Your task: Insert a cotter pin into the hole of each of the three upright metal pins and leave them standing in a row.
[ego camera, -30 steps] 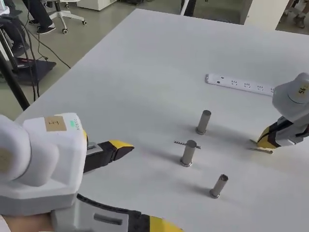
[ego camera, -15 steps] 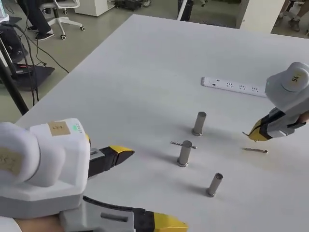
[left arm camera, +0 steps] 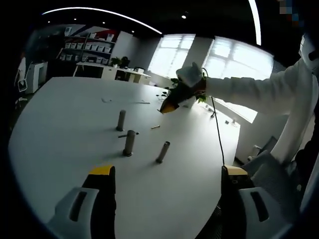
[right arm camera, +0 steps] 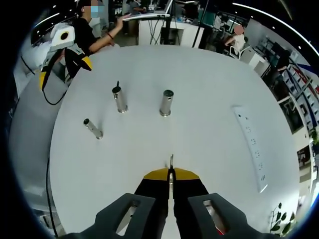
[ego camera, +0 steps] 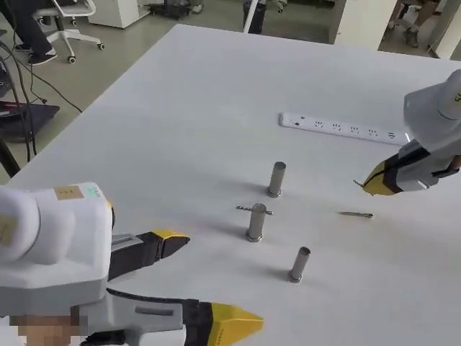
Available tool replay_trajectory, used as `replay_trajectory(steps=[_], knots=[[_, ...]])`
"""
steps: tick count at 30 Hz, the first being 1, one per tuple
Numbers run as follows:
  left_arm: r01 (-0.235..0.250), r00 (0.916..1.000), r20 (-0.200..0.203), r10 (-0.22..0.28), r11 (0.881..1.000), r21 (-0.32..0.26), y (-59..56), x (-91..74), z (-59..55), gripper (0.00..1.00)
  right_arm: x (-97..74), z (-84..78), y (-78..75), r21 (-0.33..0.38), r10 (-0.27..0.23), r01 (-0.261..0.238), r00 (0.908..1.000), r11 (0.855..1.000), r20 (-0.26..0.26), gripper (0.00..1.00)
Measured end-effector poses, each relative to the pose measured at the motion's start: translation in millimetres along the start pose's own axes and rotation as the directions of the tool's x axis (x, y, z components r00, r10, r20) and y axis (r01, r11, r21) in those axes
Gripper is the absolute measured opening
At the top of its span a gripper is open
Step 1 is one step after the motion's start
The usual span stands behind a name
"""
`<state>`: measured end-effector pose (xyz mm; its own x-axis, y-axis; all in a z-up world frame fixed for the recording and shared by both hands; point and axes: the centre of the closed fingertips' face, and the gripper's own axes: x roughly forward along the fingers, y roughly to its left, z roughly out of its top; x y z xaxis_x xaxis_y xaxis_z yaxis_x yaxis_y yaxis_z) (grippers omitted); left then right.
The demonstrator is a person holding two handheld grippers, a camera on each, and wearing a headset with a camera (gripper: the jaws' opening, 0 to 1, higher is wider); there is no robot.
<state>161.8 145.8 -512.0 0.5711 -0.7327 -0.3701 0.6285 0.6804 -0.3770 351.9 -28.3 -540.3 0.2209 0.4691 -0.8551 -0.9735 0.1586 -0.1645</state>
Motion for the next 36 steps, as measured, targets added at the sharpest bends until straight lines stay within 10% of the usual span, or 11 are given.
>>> replay_trajectory(steps=[3,22,36], knots=[[0.010,0.9997,0.023,-0.009,1.000,-0.028,-0.2,0.6,6.7,0.86,-11.0,10.9,2.1,0.025,-0.029,0.027,0.9963,0.999,0.080,0.00],[0.096,0.9935,0.066,-0.093,0.995,-0.038,-11.4,34.9,51.5,0.73,-37.3,37.5,61.7,-0.034,-0.061,0.070,0.9750,0.997,0.213,0.00],[0.159,0.9867,0.055,-0.153,0.978,-0.133,-18.2,62.0,59.4,0.59,-42.1,68.5,99.2,-0.144,-0.047,0.094,0.9523,0.985,0.301,0.00]])
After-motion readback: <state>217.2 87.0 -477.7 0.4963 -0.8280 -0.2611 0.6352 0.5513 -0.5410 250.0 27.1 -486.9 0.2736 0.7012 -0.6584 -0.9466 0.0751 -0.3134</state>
